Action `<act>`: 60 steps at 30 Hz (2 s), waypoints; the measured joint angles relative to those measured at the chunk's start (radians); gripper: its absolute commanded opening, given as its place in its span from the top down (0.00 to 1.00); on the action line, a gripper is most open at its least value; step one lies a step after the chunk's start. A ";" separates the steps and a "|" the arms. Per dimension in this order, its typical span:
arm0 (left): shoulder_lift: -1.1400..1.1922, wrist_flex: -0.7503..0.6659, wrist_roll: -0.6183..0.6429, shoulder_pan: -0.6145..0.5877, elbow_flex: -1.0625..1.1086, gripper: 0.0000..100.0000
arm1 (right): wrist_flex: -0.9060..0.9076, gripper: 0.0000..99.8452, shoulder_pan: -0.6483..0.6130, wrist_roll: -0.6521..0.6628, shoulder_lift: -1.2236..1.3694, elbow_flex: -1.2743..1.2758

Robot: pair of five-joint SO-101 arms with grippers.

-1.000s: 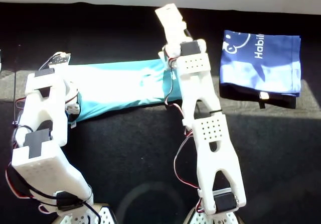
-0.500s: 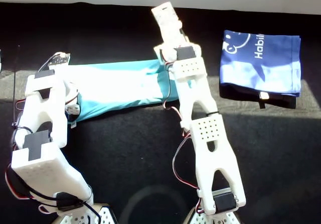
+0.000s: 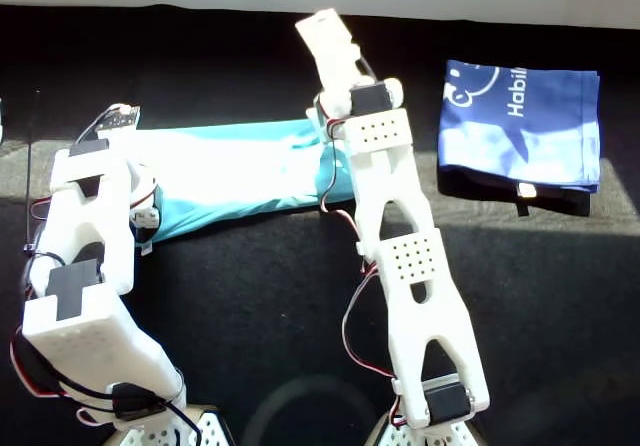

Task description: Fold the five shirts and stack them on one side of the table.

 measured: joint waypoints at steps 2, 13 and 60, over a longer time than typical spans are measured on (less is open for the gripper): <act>0.000 -0.002 0.000 0.000 0.000 0.99 | 0.015 0.99 -0.005 0.000 0.000 0.002; 0.000 -0.002 0.000 0.000 0.002 0.99 | -0.106 0.99 -0.069 0.000 0.035 0.023; 0.000 -0.002 0.000 0.005 0.002 0.99 | -0.080 0.99 -0.041 0.000 0.094 -0.029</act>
